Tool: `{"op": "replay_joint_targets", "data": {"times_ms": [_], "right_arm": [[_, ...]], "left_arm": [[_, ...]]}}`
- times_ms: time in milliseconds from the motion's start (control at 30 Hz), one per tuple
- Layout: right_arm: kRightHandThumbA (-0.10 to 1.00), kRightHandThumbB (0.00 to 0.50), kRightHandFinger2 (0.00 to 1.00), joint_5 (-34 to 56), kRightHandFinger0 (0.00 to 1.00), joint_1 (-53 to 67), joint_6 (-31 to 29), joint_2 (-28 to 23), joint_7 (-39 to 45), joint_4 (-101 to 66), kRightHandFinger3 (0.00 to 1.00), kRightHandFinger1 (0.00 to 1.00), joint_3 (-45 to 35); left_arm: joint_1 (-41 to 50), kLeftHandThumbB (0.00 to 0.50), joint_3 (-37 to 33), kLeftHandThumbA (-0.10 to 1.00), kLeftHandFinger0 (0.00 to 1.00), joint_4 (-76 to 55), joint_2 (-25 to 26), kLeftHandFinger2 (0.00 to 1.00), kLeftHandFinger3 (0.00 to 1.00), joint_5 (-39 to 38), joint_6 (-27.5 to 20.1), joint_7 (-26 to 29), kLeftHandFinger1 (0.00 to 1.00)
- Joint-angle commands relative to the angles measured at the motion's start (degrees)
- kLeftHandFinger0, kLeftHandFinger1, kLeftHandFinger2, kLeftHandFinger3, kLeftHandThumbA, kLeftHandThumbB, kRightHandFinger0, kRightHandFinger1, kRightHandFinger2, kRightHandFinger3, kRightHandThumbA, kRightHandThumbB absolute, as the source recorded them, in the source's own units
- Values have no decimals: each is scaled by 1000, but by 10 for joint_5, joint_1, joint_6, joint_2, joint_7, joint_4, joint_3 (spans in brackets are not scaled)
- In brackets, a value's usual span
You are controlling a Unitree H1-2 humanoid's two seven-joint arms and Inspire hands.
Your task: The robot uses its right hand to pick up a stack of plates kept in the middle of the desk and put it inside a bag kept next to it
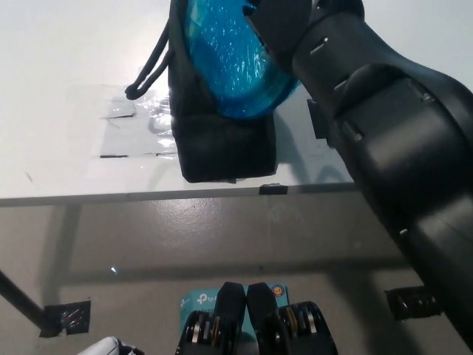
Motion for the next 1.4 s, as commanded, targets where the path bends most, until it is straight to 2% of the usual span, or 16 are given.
{"op": "replay_joint_targets", "data": {"times_ms": [0, 167, 267, 333, 567, 633, 800, 867, 900, 967, 1000, 1100, 1167, 1200, 1300, 1367], "right_arm": [[-100, 69, 652, -17, 0, -22, 2, 0, -27, -41, 463, 261, 43], [-100, 163, 571, -60, 0, -2, -6, -5, -48, -60, 352, 193, 131], [-100, 158, 549, -93, 0, 7, -12, -3, -45, -60, 400, 137, 202], [-100, 201, 543, -109, 0, 11, -8, -3, -28, -57, 420, 105, 246], [-100, 263, 463, -93, 0, 41, -19, -7, -55, -63, 340, 23, 288], [-100, 263, 453, -80, 0, 47, -20, -6, -66, -66, 304, 20, 281], [-100, 160, 526, -3, 0, 68, -14, 8, -70, -78, 423, 149, 184], [-100, 170, 476, 9, 0, 71, -13, 9, -73, -80, 512, 115, 160], [-71, 242, 406, 35, 0, 78, -13, 15, -81, -89, 429, 39, 121], [-43, 198, 520, 63, 0, 85, -1, 20, -95, -100, 512, 139, 69], [-23, 113, 537, 69, 0, 86, -2, 21, -93, -104, 513, 155, 52], [-100, 99, 553, 81, 0, 95, -13, 18, -108, -108, 553, 191, 13], [-100, 128, 481, 108, 0, 96, -7, 20, -141, -102, 483, 130, -31], [-100, 113, 505, 117, 0, 96, -8, 21, -150, -99, 674, 145, -47], [-100, 140, 525, 115, 0, 103, -13, 23, -167, -92, 775, 147, -68], [-100, 162, 515, 111, 0, 106, -18, 24, -171, -93, 713, 169, -68]], "left_arm": [[3, 16, 0, -100, 739, -21, -1, 838, 919, 12, 8, 5, 777], [3, 36, -1, -100, 733, -13, 3, 839, 886, -6, 8, 20, 780], [6, 35, -4, -100, 721, -14, 4, 829, 878, -4, 8, 27, 774], [8, 34, -3, -100, 719, -19, 2, 831, 881, -2, 8, 25, 773], [7, 30, -1, -100, 732, -23, 2, 866, 887, 2, 8, 24, 790], [8, 32, -3, -100, 736, -24, 4, 870, 887, 7, 8, 25, 793], [13, 24, 7, -100, 719, -31, 0, 865, 890, 8, 8, 17, 782], [7, 26, 6, -100, 718, -28, 2, 861, 886, 4, 8, 18, 782], [8, 26, 6, -100, 721, -26, 3, 854, 874, -5, 8, 25, 786], [8, 18, 7, -100, 730, -27, 2, 853, 866, -7, 8, 23, 793], [7, 16, 15, -100, 729, -29, -2, 872, 878, -2, 8, 15, 790], [4, 12, 9, -100, 770, -25, 6, 885, 891, -9, 8, 18, 815], [3, 16, 8, -100, 787, -23, 8, 888, 892, -8, 8, 16, 822], [2, 9, 8, -100, 807, -22, 8, 900, 904, -5, 8, 13, 839], [0, 11, 7, -100, 811, -19, 9, 895, 904, -4, 8, 14, 840], [1, 2, 10, -100, 805, -20, 5, 883, 904, -2, 8, 9, 832]]}}
